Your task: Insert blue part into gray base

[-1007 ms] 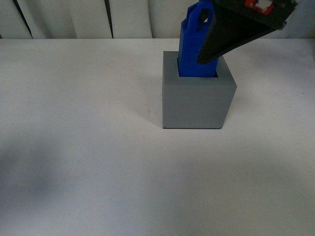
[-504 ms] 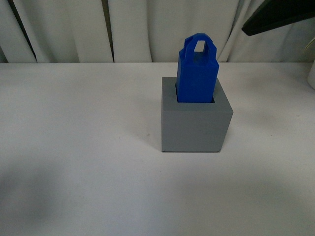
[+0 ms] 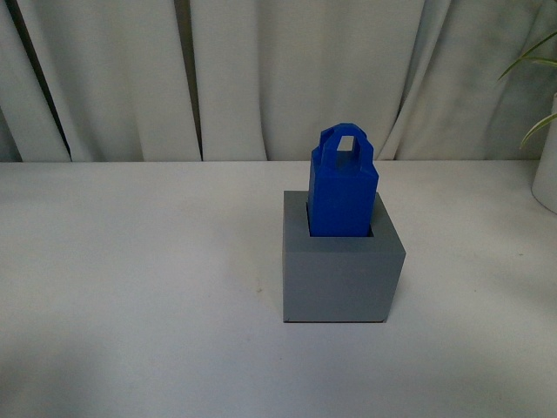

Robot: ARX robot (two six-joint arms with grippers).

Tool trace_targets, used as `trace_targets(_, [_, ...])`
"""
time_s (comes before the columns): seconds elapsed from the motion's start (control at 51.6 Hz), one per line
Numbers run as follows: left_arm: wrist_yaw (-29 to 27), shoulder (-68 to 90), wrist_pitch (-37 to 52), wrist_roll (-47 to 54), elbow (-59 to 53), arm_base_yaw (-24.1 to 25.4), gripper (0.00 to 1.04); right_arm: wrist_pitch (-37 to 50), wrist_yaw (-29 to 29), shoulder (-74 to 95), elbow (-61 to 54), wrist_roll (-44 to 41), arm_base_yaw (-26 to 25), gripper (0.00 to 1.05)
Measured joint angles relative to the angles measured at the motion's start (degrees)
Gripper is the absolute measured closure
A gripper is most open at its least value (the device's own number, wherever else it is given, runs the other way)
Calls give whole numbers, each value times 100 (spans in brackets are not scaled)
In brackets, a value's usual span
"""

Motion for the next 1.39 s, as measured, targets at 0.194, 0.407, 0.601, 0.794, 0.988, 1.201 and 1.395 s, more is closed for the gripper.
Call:
trace_targets(0.194, [-2, 0, 0, 2, 0, 0, 6, 20, -7, 9, -68, 219, -2, 7])
trace_targets(0.407, [0, 0, 0, 2, 0, 0, 6, 5071, 4671, -968, -2509, 2865, 442, 39])
trace_targets(0.601, [4, 0, 0, 0, 0, 0, 6, 6358, 5278, -1731, -3783, 3849, 428, 79])
trace_targets(0.794, [0, 0, 0, 0, 0, 0, 6, 6408, 5263, -2343, -4487, 3943, 439, 102])
trace_targets(0.988, [-2, 0, 0, 0, 0, 0, 6, 6310, 5268, -2885, -4918, 3963, 439, 102])
trace_targets(1.201, [0, 0, 0, 0, 0, 0, 6, 6028, 5265, -3475, -5239, 3965, 442, 102])
trace_targets(1.395, [0, 0, 0, 2, 0, 0, 6, 5528, 5263, -4253, -5493, 3965, 442, 102])
